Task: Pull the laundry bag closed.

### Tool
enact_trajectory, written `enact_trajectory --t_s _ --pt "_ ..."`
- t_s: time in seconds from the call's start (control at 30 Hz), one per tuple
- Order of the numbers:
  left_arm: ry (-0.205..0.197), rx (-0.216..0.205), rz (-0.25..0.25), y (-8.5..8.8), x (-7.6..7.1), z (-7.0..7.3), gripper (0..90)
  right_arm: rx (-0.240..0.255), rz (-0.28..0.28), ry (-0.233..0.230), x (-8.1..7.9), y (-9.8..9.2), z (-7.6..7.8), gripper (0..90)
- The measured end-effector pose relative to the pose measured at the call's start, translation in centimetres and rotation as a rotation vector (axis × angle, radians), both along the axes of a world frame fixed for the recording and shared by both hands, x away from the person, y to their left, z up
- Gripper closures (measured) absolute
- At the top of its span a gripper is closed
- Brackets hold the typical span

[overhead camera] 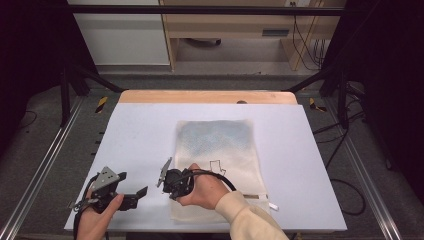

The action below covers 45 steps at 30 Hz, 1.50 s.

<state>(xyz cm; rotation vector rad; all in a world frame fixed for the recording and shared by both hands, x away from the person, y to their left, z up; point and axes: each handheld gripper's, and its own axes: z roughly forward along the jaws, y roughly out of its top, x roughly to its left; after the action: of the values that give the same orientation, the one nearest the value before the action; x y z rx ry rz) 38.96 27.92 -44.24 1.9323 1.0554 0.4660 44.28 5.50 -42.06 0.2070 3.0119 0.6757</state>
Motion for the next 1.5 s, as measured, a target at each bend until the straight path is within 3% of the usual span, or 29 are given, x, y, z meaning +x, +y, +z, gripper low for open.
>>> enact_trajectory --t_s 0.33,0.77,1.1,1.23,1.5 --pt "0.030 -0.010 -0.067 -1.5 -0.5 -0.4 6.3 0.007 0.011 -0.012 0.2 0.0 1.1 81.9" --pt "0.092 -0.065 -0.148 -3.3 -0.7 -0.9 7.2 0.019 0.031 -0.014 0.4 -0.4 2.0 81.8" --pt "0.107 -0.102 -0.183 -5.4 -0.6 -1.3 8.1 0.029 0.027 -0.010 0.6 -0.5 2.3 81.8" --pt "0.117 -0.139 -0.185 -5.8 -0.4 -1.4 8.3 0.031 0.030 -0.012 0.7 -0.6 2.4 81.8" --pt "0.132 -0.149 -0.196 -6.7 0.2 -2.0 12.6 0.040 0.027 -0.016 0.7 -0.8 2.6 81.7"
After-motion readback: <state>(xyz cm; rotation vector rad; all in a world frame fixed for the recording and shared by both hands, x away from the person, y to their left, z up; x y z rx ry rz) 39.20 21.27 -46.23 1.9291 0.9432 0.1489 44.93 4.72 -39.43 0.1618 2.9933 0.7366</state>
